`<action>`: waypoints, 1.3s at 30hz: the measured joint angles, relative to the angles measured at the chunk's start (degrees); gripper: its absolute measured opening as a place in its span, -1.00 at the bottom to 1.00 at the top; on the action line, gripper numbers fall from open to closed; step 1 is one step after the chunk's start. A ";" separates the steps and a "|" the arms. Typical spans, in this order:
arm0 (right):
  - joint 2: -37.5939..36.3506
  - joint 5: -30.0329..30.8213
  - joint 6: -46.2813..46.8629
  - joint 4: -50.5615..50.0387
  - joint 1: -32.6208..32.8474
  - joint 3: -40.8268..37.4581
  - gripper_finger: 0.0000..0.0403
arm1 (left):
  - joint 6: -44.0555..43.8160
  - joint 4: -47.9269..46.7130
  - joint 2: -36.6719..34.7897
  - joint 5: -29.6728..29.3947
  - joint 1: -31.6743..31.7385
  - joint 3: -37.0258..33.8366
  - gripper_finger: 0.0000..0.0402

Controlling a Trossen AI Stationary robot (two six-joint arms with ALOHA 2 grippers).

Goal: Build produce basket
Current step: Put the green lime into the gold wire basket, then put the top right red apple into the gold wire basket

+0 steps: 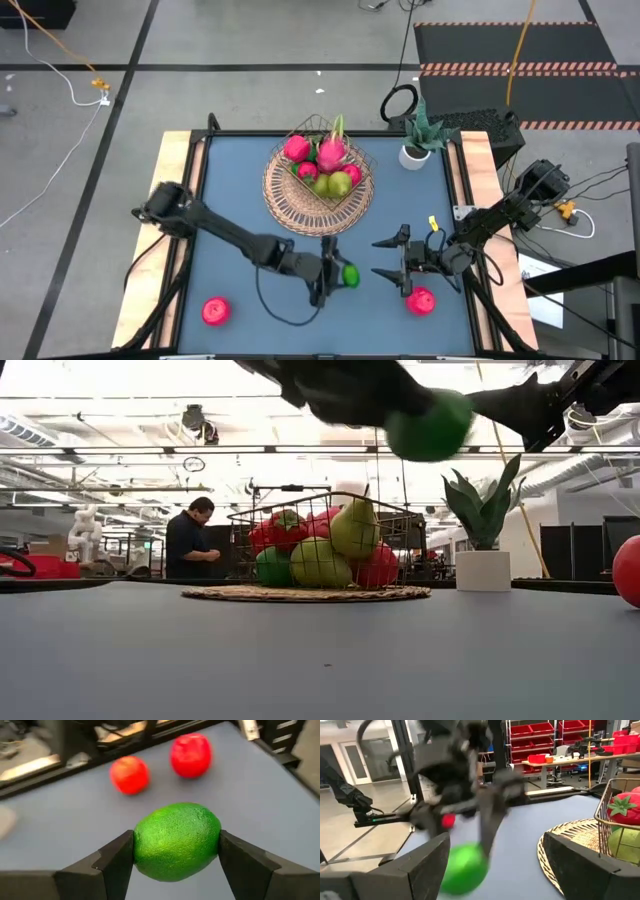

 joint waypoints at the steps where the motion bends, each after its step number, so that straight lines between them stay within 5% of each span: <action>1: 0.00 -0.02 0.00 0.00 0.00 0.00 0.55 | 0.70 -2.21 -1.64 -0.48 0.74 0.00 0.27; 8: 0.00 -0.02 -3.50 -2.37 -0.31 0.00 0.55 | 4.88 -13.01 -11.13 -8.70 9.17 0.01 0.30; 16: 0.02 6.39 -3.62 -10.78 -2.77 -0.02 0.55 | 12.19 -14.38 -14.30 -8.62 26.94 0.04 0.34; 24: -0.21 8.05 -7.65 -9.68 -5.29 -0.02 0.55 | -0.21 -19.65 -13.82 -6.79 43.54 0.02 0.34; 39: -5.32 8.85 -12.17 -7.43 -5.40 -0.02 0.55 | -2.87 -18.97 -13.86 2.41 47.72 0.02 0.83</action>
